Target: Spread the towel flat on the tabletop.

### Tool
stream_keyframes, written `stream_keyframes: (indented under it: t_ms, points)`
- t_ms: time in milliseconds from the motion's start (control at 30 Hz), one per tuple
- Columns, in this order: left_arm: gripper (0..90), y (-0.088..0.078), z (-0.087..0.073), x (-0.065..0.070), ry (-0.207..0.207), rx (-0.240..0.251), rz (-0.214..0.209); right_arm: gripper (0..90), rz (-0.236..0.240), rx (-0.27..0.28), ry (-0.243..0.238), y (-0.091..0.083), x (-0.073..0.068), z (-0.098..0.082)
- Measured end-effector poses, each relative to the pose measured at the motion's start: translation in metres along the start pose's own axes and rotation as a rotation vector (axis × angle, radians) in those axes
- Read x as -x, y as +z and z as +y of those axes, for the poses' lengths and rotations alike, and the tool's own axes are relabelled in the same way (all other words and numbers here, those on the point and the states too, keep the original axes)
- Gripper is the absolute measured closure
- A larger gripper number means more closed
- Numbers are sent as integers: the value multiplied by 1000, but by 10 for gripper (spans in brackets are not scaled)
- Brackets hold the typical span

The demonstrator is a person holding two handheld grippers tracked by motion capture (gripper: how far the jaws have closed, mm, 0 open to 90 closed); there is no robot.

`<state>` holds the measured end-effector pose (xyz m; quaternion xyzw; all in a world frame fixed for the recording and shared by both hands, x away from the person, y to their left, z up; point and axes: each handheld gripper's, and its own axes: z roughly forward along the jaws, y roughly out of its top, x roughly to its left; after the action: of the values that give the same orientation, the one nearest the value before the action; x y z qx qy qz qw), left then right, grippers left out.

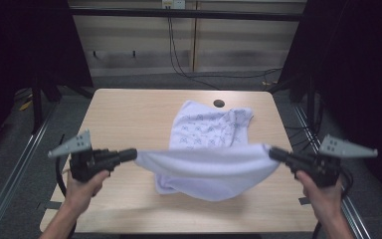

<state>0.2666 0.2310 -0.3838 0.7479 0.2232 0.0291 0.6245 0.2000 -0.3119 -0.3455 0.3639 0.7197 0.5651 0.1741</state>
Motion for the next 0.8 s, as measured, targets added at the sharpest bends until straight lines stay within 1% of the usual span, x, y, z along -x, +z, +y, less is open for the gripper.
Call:
stream_keyframes:
  t_ms: [33,67,100,133,167,200,233,267,300,333,367,400,433,467,500,533,567,600,633,667,700,733,767,800]
  points:
    - [887,1,-11,3,-22,-18,-34,865,12,-32,40,-11,-7,-34]
    - [887,1,-21,9,-27,-38,-41,865,12,-32,40,-11,-7,-34]
    - [887,1,-31,17,-32,-69,-68,864,11,-62,66,-25,-19,-63]
    - [887,0,-36,23,-34,-85,-83,864,11,-62,66,-25,-19,-63]
    - [886,-2,-42,31,-32,-106,-96,863,25,-63,87,-36,-30,-80]
    - [885,-5,-46,39,-31,-127,-107,861,32,-68,105,-41,-36,-89]
    - [885,-8,-50,47,-41,-139,-120,861,32,-68,105,-41,-36,-89]
    - [885,-13,-54,54,-40,-149,-128,856,35,-85,110,-45,-41,-96]
    - [884,-17,-59,62,-43,-155,-161,847,38,-108,107,-48,-48,-101]
    - [882,-19,-63,66,-41,-162,-151,829,44,-125,91,-53,-55,-106]
    - [880,-21,-66,68,-47,-160,-147,808,52,-129,92,-57,-60,-108]
    - [873,-22,-70,68,-54,-150,-171,778,43,-131,91,-61,-62,-109]
    - [860,-24,-74,66,-64,-132,-162,761,36,-132,94,-64,-64,-108]
    - [826,-24,-75,63,-79,-124,-163,732,36,-121,85,-67,-63,-107]
    - [814,-24,-75,57,-97,-124,-166,716,29,-117,92,-68,-61,-106]
    - [811,-23,-75,52,-100,-123,-149,703,28,-107,100,-67,-57,-105]
    - [787,-22,-74,47,-105,-126,-148,678,15,-114,91,-61,-51,-103]
    - [787,-19,-74,41,-117,-127,-146,678,15,-114,91,-61,-51,-103]
    - [777,-15,-74,35,-122,-138,-132,658,-11,-136,76,-54,-48,-103]
    - [775,-7,-74,26,-143,-158,-118,652,-22,-158,67,-46,-44,-105]
    - [767,0,-74,19,-139,-190,-107,641,-9,-162,81,-34,-37,-106]
    - [756,7,-74,14,-142,-215,-99,626,-12,-191,76,-15,-27,-107]
    - [751,26,-73,1,-122,-253,-62,618,-20,-212,64,-4,-22,-107]
    - [752,26,-73,1,-122,-253,-62,618,-20,-212,64,-4,-22,-107]
